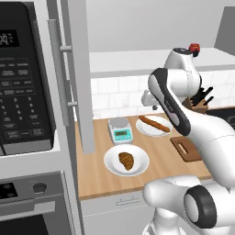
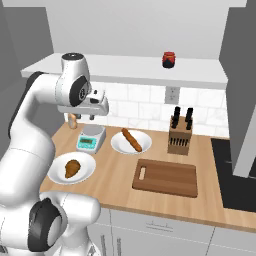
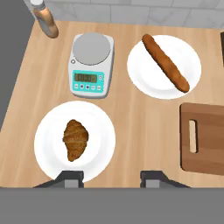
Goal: From the different types of pastries on the counter, select a croissant and place it on the cutting board. Then retrieve a jar of jam from the cabinet and place it alongside the croissant on the cutting board.
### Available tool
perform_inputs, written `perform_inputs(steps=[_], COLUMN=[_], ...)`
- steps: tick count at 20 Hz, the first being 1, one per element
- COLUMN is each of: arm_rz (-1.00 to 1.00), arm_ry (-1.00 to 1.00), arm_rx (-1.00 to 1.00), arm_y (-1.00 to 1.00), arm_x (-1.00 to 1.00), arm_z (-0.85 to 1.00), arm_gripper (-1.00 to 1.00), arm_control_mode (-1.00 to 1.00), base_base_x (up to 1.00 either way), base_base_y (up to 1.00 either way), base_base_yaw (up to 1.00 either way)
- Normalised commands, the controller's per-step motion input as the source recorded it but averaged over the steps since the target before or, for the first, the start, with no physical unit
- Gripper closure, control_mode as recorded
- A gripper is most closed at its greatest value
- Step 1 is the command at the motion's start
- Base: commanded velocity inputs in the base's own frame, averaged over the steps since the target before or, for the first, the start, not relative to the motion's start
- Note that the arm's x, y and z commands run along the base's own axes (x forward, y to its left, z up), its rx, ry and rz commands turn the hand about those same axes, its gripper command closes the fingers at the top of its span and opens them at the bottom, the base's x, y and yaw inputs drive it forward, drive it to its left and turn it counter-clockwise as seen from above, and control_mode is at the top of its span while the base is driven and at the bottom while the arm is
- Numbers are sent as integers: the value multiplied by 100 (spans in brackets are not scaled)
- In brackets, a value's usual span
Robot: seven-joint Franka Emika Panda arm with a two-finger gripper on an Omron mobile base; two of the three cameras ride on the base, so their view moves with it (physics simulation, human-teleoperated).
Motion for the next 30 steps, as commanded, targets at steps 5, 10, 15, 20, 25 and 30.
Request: perform_inputs(steps=[5, 10, 15, 20, 25, 30], arm_rz=[1, 0, 0, 0, 1, 0], arm_ry=[1, -17, -53, -6, -21, -24], arm_rx=[-1, -7, -22, -3, 0, 0], arm_y=[1, 0, -8, -3, -37, -32], arm_x=[-1, -15, -52, -3, -14, -36], arm_z=[0, 0, 14, -1, 77, 100], arm_gripper=[-100, -100, -100, -100, -100, -100], arm_control_mode=[-100, -100, -100, -100, -100, -100], base_base_x=[0, 0, 0, 0, 0, 0], base_base_y=[0, 0, 0, 0, 0, 0], base_base_yaw=[0, 0, 0, 0, 0, 0])
